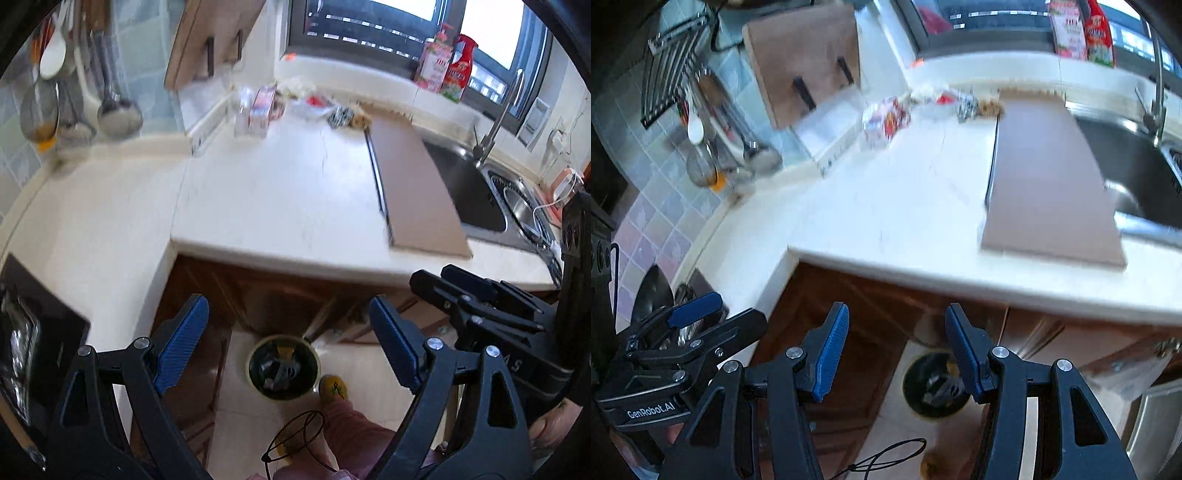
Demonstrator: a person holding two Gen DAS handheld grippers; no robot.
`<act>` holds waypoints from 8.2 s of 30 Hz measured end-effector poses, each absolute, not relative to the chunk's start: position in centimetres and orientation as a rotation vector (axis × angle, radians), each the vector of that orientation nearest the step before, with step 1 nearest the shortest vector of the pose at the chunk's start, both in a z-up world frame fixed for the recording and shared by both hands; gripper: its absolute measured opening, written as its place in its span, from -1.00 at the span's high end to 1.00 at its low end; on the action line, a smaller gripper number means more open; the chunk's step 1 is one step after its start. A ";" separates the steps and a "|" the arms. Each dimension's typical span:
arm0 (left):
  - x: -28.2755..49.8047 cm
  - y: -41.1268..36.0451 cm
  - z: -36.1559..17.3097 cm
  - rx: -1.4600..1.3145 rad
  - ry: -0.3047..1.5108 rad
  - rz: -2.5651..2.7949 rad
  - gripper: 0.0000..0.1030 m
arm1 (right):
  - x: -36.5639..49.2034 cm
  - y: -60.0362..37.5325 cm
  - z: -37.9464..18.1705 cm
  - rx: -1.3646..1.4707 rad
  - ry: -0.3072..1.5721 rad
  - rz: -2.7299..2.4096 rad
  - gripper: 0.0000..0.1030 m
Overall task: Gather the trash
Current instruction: 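Raise both tools back up to the counter, then grasp the tan noodle block with the right tool while the left tool grasps the patterned wrapper, then carry the noodle block and wrapper down over the trash bin, then open both tools to drop the items into the bin, then raise both tools back up to the counter corner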
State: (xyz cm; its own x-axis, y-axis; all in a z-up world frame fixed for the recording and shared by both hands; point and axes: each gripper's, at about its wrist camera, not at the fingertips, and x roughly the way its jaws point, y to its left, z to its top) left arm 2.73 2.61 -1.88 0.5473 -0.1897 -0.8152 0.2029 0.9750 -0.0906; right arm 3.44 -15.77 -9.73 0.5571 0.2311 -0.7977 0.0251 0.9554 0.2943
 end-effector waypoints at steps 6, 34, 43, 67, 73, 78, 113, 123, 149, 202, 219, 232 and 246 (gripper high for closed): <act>7.1 -0.3 1.2 0.030 0.909 -0.242 -0.69 | 7.7 -19.5 -6.8 0.284 0.917 0.107 -0.08; 44.8 -15.5 -2.9 -0.007 1.011 -0.227 -0.35 | 48.2 -37.8 -10.7 0.392 1.098 0.147 0.01; 48.9 -16.0 -7.7 -0.100 1.071 -0.235 -0.23 | 54.8 -37.6 -18.3 0.422 1.215 0.140 0.10; 50.1 -15.2 -8.8 -0.209 1.097 -0.258 -0.23 | 54.7 -34.1 -20.7 0.380 1.234 0.306 0.54; 51.1 -15.6 -9.5 -0.255 1.125 -0.263 -0.22 | 52.6 -36.4 -18.8 0.440 1.187 0.277 0.55; 51.6 -17.0 -10.5 -0.232 1.154 -0.269 -0.19 | 51.5 -38.7 -18.0 0.496 1.155 0.214 0.55; 50.7 -19.4 -14.7 -0.109 1.219 -0.242 0.44 | 46.9 -39.8 -17.4 0.529 1.127 0.174 0.55; 41.5 -16.6 -9.0 -0.090 1.149 -0.296 0.44 | 40.9 -35.9 -13.9 0.487 1.111 0.222 0.55; 9.9 -0.9 -9.2 -0.089 1.138 -0.290 0.44 | 10.3 -19.5 -12.8 0.371 1.186 0.374 0.55; 2.9 5.8 -45.2 -0.177 1.415 -0.054 -0.58 | 2.3 -10.6 -51.3 0.040 1.488 0.304 0.26; -0.8 5.3 -17.1 -0.130 1.124 -0.188 -0.58 | -0.1 -10.9 -25.1 0.104 1.289 0.263 0.26; -1.5 5.0 -0.8 -0.068 0.893 -0.283 -0.58 | -0.6 -11.2 -6.0 0.102 1.039 0.218 0.05; 7.5 3.6 8.5 -0.014 0.786 -0.188 -0.58 | 8.4 -16.7 4.7 0.156 0.924 0.194 -0.16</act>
